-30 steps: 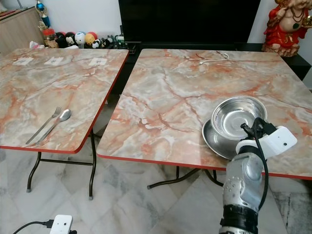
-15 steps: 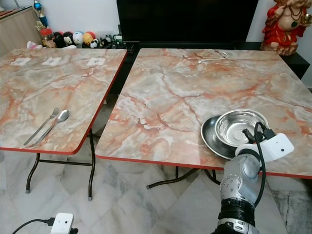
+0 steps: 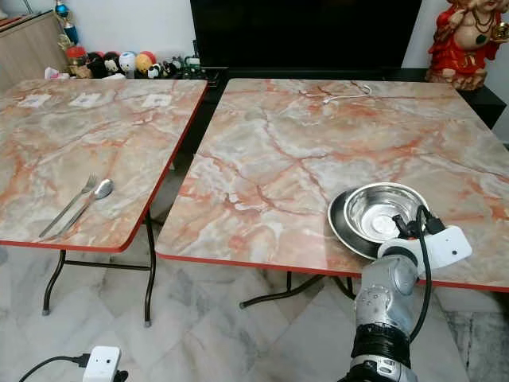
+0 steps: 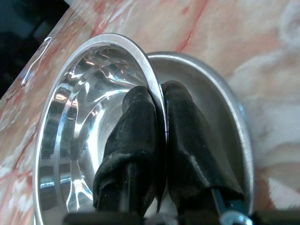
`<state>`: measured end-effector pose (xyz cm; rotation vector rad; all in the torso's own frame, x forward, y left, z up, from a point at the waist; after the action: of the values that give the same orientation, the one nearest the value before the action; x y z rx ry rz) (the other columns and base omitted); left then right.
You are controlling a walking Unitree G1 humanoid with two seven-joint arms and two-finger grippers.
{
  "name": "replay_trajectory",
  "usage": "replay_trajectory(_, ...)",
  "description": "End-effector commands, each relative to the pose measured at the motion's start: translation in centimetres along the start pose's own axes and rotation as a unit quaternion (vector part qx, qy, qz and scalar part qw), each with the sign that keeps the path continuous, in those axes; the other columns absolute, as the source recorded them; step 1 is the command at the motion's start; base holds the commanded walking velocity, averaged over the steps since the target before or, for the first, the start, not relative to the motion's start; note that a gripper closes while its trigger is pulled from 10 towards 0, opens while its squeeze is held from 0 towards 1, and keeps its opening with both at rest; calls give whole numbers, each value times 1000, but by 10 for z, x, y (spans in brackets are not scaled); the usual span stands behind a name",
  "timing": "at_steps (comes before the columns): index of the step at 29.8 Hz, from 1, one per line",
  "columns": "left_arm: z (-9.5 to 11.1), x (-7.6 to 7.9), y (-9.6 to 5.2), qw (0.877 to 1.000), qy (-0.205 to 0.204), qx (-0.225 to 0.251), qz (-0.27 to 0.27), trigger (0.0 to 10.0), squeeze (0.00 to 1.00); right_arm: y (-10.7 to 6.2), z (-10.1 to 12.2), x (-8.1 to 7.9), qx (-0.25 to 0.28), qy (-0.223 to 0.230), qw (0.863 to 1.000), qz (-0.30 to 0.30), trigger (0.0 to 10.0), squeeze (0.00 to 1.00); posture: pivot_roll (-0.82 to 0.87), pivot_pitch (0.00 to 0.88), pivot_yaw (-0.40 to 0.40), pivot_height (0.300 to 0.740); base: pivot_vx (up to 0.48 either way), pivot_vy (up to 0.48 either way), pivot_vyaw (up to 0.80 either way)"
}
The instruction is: Setting the table
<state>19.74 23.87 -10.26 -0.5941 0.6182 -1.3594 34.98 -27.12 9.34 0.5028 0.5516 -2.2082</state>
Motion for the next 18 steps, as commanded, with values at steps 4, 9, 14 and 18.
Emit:
replay_trajectory(4,-3,-1,-2,1000,12,-3,-4,10000,0,0,0,-11,-5,9,1000,16,10000,0,-10,4,35,740,0,0,0)
replay_trajectory(9,-3,-1,-2,1000,12,-3,-6,10000,0,1,0,-11,-2,-1,1000,19,10000,35,-10,6,34,740,0,0,0)
replay_trajectory(14,-4,0,-2,1000,12,-3,-7,10000,0,1,-1,-9,-5,-9,1000,14,10000,1000,-10,6,34,740,0,0,0)
replay_trajectory(18,-3,0,-2,1000,11,-2,-8,10000,0,1,-2,-8,-8,-12,1000,12,10000,0,-10,6,33,740,0,0,0)
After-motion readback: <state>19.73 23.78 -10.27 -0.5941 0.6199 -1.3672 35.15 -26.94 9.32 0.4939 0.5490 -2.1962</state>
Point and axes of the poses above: a point about 5 cm out from each wrist's last joint towards the gripper, its own y axis pointing out of the wrist towards the gripper, its own z axis along the axis of the wrist's last joint, x = y × z, the point moved 4 cm from there along y, pointing out of the wrist towards the gripper, and after that the axes turned 8 degrees about -y, right-handed, at the moved point
